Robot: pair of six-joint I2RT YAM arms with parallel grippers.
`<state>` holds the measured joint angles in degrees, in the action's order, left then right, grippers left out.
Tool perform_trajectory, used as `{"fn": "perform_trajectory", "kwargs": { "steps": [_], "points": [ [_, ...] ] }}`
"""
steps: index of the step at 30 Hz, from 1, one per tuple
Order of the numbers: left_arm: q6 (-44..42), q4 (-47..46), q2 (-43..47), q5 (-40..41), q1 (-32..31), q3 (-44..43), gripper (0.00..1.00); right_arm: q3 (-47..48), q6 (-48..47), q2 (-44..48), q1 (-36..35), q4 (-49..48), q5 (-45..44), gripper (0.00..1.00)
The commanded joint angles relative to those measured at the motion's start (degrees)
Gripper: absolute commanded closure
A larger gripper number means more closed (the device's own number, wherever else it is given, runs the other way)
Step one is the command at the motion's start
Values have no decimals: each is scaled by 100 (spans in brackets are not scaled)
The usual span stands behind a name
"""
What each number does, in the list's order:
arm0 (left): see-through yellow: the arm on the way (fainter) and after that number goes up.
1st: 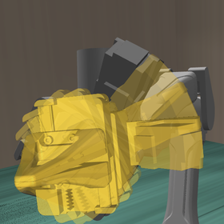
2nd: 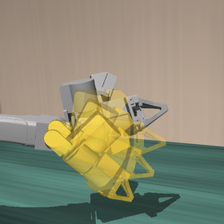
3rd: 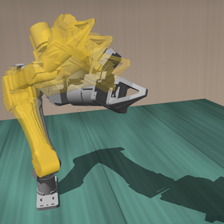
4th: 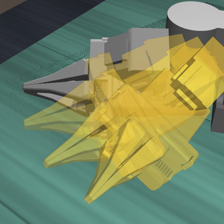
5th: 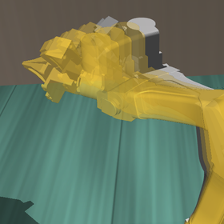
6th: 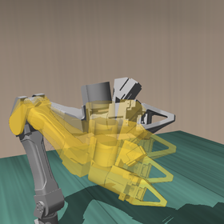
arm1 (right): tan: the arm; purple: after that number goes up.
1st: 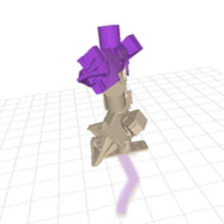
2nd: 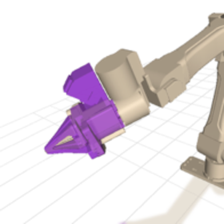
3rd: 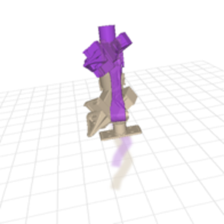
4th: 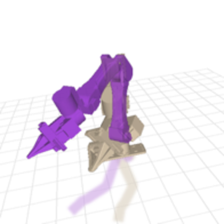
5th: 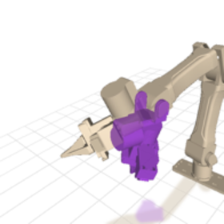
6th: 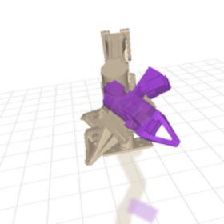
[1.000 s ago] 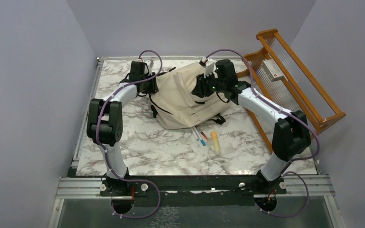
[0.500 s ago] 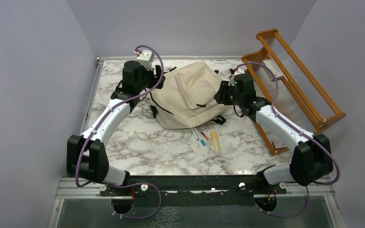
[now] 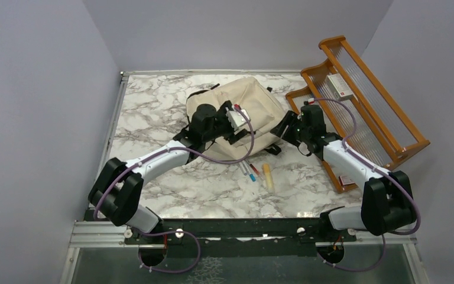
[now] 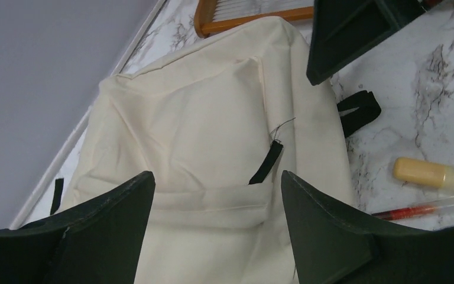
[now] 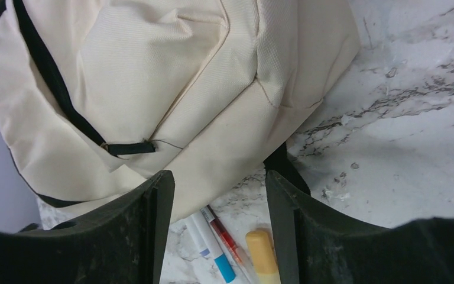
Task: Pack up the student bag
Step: Place the student bag at the center of the board, then unzip the student bag at the center of the board.
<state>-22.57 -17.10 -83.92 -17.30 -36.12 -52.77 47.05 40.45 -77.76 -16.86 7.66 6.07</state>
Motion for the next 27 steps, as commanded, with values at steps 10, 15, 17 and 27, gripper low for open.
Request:
{"fn": "perform_trajectory", "kwargs": {
  "steps": [10,15,17,27],
  "points": [
    [-2937,937,-1166,-190,-500,-723,28,-287,347,-125,16,-713,491,36],
    [-3074,967,-1439,-38,-582,-861,35,-366,289,-125,17,-717,522,36],
    [-3120,1008,-1557,-32,-640,-927,37,-418,297,-109,17,-719,539,36],
    [-3384,1073,-2161,456,-871,-1347,49,-538,237,-21,24,-891,606,36]
  ]
}}
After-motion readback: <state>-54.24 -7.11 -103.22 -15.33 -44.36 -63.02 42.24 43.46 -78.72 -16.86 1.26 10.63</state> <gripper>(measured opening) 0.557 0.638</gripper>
